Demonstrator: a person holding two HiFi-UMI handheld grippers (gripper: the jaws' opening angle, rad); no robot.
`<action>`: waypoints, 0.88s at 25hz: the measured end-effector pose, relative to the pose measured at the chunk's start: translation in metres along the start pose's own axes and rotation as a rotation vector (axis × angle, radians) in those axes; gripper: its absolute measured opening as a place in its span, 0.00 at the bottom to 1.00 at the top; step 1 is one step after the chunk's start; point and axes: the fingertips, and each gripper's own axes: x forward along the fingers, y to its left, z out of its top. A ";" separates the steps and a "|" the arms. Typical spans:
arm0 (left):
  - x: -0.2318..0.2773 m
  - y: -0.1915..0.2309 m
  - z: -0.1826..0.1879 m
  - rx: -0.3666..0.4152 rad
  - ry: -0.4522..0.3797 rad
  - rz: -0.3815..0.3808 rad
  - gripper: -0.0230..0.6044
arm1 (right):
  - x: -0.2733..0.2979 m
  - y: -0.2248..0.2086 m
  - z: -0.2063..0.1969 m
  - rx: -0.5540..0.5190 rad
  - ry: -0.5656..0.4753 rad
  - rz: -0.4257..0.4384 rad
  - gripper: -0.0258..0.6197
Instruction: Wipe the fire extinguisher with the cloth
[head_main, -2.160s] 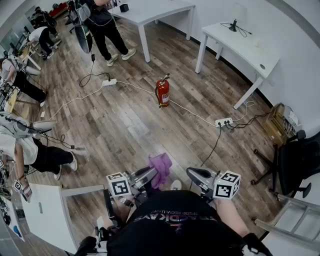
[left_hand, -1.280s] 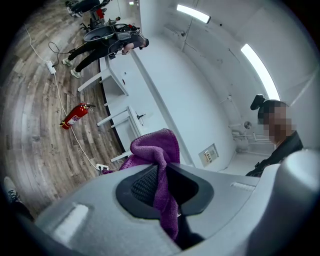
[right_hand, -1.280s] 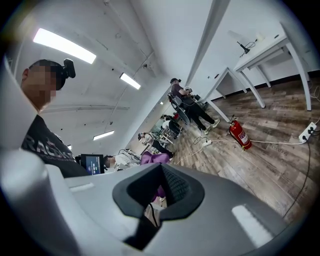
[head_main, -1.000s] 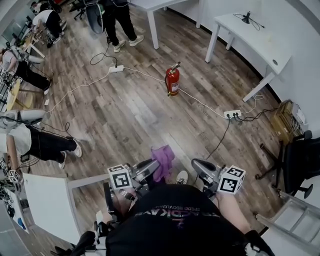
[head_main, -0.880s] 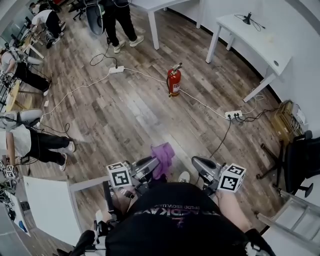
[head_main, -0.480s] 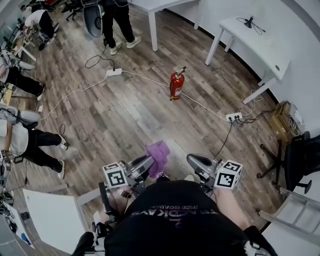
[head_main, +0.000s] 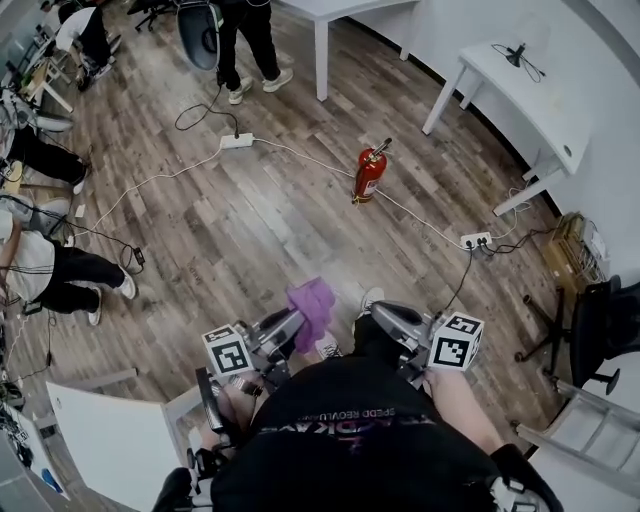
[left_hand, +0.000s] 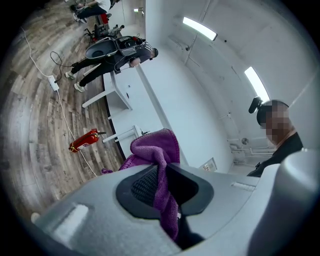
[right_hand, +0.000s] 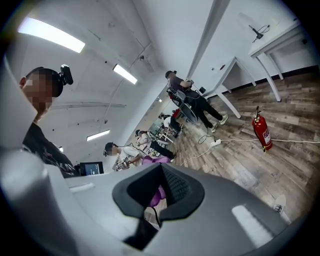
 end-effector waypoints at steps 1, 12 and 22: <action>-0.003 0.002 0.005 -0.001 -0.017 0.001 0.10 | 0.007 0.001 0.002 -0.004 0.014 0.006 0.04; -0.035 0.035 0.045 -0.040 -0.143 0.091 0.10 | 0.079 -0.010 0.031 -0.004 0.124 0.075 0.04; 0.057 0.069 0.121 -0.013 -0.062 0.117 0.10 | 0.103 -0.082 0.124 0.041 0.059 0.091 0.04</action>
